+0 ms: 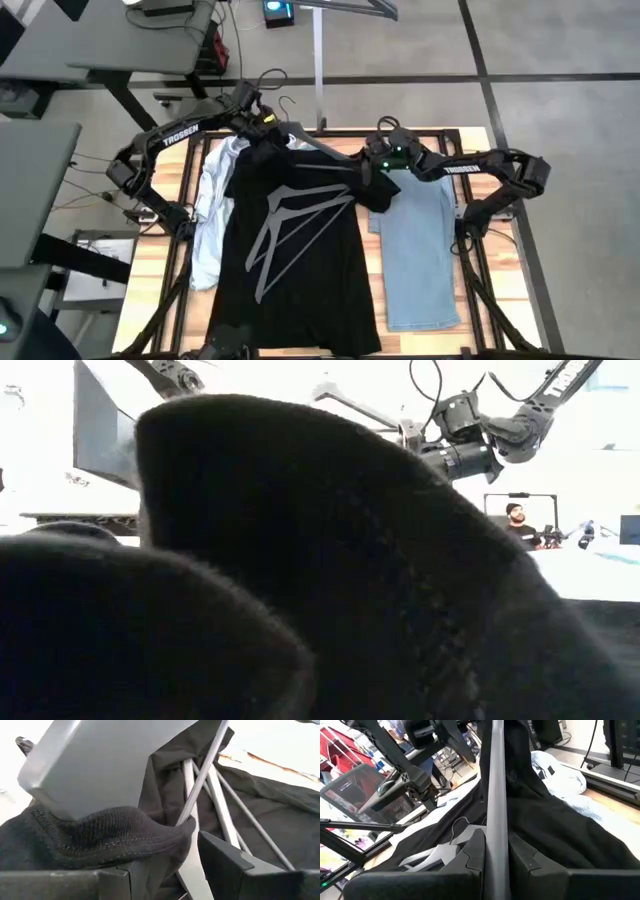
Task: Hang clothes
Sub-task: Insert the black shirt on the grey hanger
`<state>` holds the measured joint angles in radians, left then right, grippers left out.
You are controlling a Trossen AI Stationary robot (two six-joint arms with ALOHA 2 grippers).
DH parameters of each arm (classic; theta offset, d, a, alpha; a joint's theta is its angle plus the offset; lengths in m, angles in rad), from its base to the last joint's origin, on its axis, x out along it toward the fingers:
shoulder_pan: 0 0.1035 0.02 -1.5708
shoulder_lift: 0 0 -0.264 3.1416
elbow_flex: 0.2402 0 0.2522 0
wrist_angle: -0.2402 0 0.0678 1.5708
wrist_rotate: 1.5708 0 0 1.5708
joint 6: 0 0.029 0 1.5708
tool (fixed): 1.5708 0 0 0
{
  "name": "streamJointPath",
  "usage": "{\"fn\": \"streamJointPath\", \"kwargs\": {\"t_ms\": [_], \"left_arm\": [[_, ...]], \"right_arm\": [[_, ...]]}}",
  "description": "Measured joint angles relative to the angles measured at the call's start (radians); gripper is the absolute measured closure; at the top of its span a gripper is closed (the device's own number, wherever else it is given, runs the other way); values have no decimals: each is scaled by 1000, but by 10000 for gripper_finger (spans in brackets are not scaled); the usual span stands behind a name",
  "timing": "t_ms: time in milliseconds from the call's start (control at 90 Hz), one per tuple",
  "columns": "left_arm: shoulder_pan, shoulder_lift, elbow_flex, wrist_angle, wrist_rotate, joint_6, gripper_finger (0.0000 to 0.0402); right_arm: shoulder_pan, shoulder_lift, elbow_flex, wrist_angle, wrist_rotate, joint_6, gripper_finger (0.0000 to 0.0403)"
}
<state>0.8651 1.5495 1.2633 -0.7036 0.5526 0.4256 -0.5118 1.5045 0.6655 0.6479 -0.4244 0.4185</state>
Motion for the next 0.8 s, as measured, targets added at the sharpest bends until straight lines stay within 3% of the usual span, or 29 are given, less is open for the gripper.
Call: {"fn": "streamJointPath", "kwargs": {"t_ms": [267,711,800], "left_arm": [[-1,-54,0,-13,-88,-38,253],[0,-148,0,-92,-105,-55,253],[-1,-152,0,-100,-146,-57,253]], "right_arm": [[-7,-14,0,7,1,-1,373],[-8,-15,1,6,-27,-13,373],[-7,-16,1,2,-26,-12,373]]}}
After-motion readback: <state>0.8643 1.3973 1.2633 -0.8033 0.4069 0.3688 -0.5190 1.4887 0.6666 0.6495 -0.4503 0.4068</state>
